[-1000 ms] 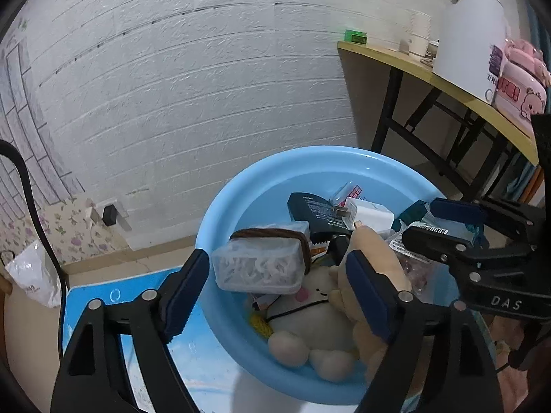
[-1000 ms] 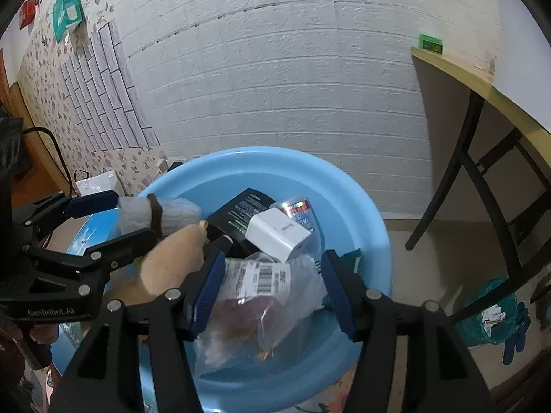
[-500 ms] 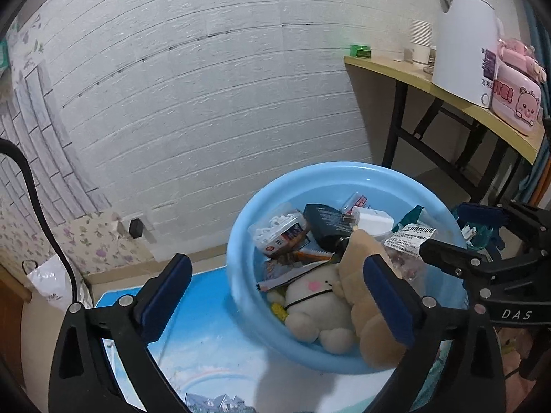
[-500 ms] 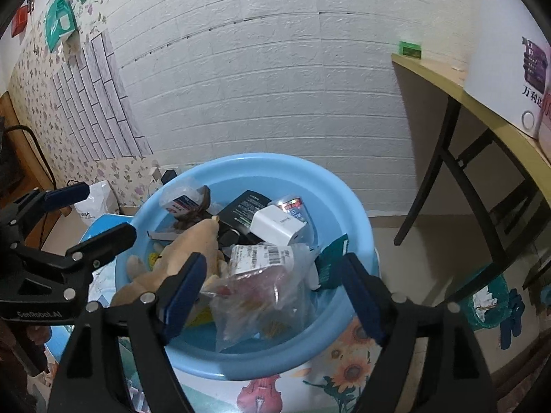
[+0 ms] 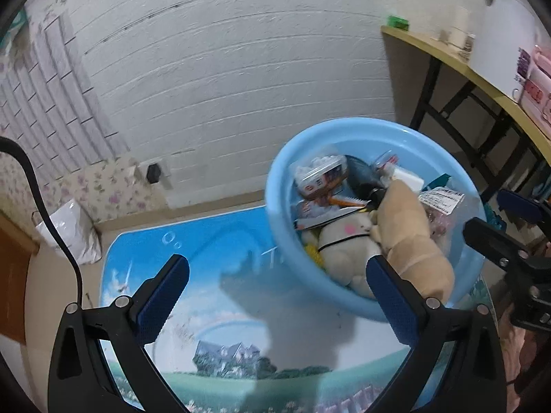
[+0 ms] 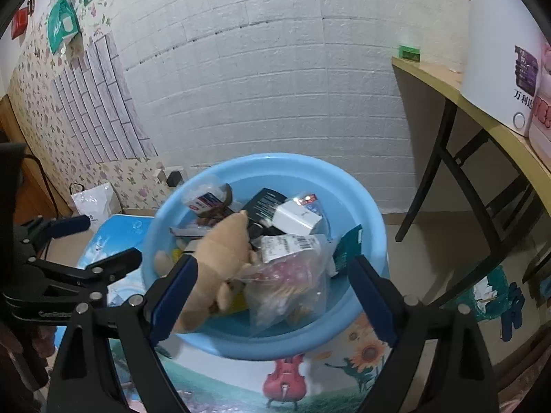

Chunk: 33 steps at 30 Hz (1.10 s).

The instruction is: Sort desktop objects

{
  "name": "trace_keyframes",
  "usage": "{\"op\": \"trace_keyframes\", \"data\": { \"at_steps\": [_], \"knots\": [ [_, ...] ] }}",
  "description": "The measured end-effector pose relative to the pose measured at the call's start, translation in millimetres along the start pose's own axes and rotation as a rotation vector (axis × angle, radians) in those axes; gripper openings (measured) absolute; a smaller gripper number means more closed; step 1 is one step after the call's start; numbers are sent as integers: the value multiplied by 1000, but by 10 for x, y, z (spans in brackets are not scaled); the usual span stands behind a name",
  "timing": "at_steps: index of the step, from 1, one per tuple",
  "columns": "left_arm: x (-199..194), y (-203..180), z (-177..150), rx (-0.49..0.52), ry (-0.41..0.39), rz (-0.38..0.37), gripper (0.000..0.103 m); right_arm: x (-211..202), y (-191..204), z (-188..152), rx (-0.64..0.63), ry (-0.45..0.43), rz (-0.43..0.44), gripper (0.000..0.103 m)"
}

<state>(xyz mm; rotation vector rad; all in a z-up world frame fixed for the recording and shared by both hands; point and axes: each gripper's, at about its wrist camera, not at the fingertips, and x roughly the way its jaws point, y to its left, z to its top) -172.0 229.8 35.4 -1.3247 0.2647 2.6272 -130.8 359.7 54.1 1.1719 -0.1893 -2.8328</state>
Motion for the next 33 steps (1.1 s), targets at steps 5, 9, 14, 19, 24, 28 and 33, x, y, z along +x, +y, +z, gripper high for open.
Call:
{"op": "trace_keyframes", "data": {
  "at_steps": [5,9,14,19,24,28,33],
  "knots": [
    [-205,14,-53,18,-57,26,103,-107,116,14,-9,-15,1,90],
    [-339,58,-86,0,-89,-5,103,-185,188,9,-8,-35,9,90],
    [-411,102,-129,1,-112,24,103,-248,233,5,18,-41,30,90],
    [-468,215,-162,-43,-131,35,103,-347,285,-5,42,-65,20,90],
    [-677,309,-233,-62,-252,69,103,-514,401,4,-12,-150,-18,90],
    [-711,344,-245,-72,-215,57,103,-525,410,16,14,-125,3,90],
    [-684,350,-259,-85,-174,45,103,-503,399,27,33,-106,2,90]
  ]
}}
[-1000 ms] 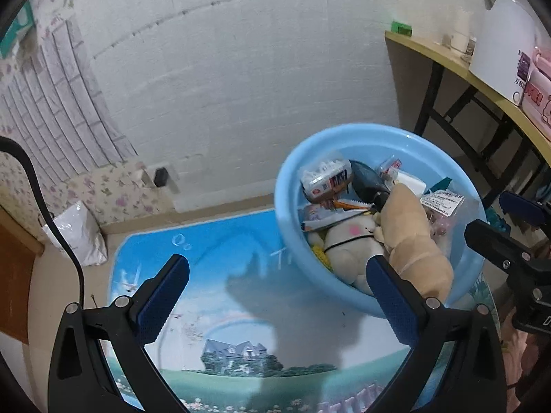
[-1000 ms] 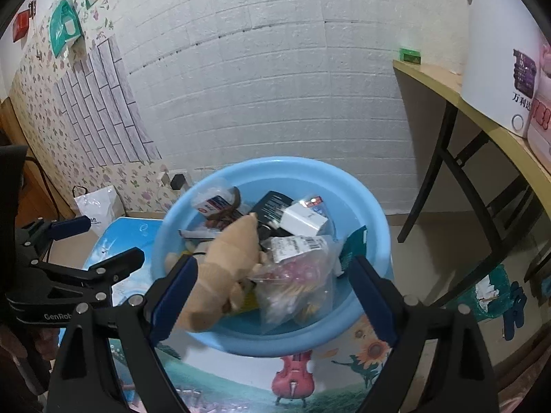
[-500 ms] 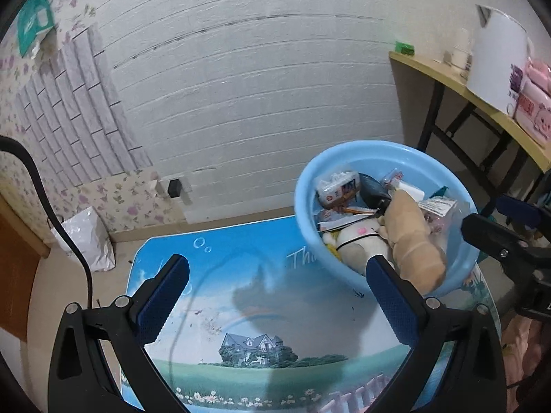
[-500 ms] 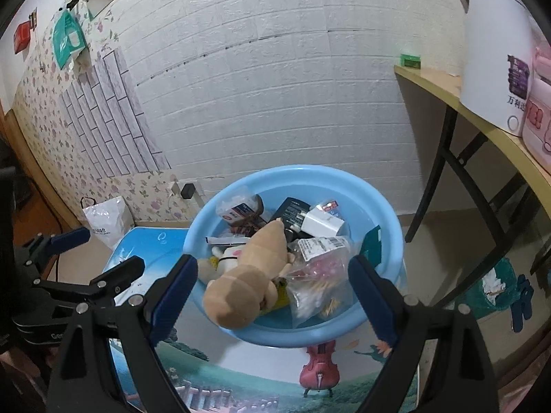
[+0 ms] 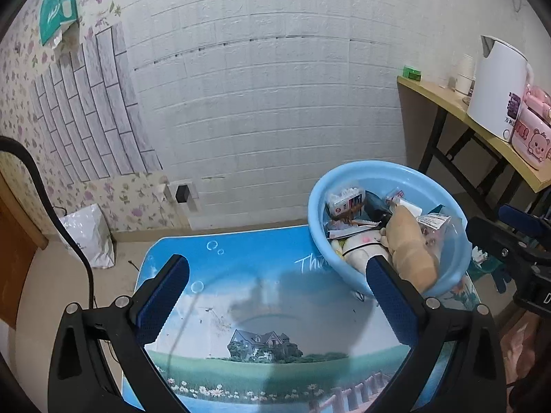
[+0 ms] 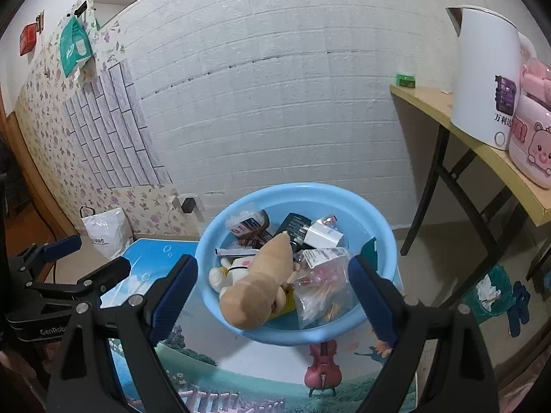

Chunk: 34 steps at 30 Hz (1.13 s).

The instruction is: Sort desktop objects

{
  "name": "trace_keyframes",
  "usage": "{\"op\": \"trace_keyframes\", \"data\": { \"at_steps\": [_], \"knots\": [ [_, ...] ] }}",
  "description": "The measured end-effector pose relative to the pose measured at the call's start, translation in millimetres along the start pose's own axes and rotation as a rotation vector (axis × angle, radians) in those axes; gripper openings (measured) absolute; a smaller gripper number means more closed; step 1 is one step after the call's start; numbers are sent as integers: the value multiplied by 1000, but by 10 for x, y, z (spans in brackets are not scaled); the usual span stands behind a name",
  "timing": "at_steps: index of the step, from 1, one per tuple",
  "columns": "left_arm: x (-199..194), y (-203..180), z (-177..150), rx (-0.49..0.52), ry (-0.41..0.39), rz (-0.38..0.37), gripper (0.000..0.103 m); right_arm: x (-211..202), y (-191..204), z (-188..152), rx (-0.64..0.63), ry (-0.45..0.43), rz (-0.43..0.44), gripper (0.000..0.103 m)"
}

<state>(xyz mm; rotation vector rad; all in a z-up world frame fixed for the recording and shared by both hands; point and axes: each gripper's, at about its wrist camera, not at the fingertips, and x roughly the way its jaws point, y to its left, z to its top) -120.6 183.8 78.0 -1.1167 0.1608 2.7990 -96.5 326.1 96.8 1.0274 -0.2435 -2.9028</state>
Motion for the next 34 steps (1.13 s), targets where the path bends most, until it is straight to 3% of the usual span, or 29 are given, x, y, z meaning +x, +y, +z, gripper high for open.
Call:
{"op": "trace_keyframes", "data": {
  "at_steps": [3,24,34],
  "knots": [
    [2,-23,-21,7,-5,27,103,13,-4,-12,1,6,-4,90],
    [76,24,-103,-38,48,9,103,92,9,-80,-6,52,9,90],
    [51,22,-123,-27,29,11,103,83,22,-97,-8,52,7,90]
  ]
}}
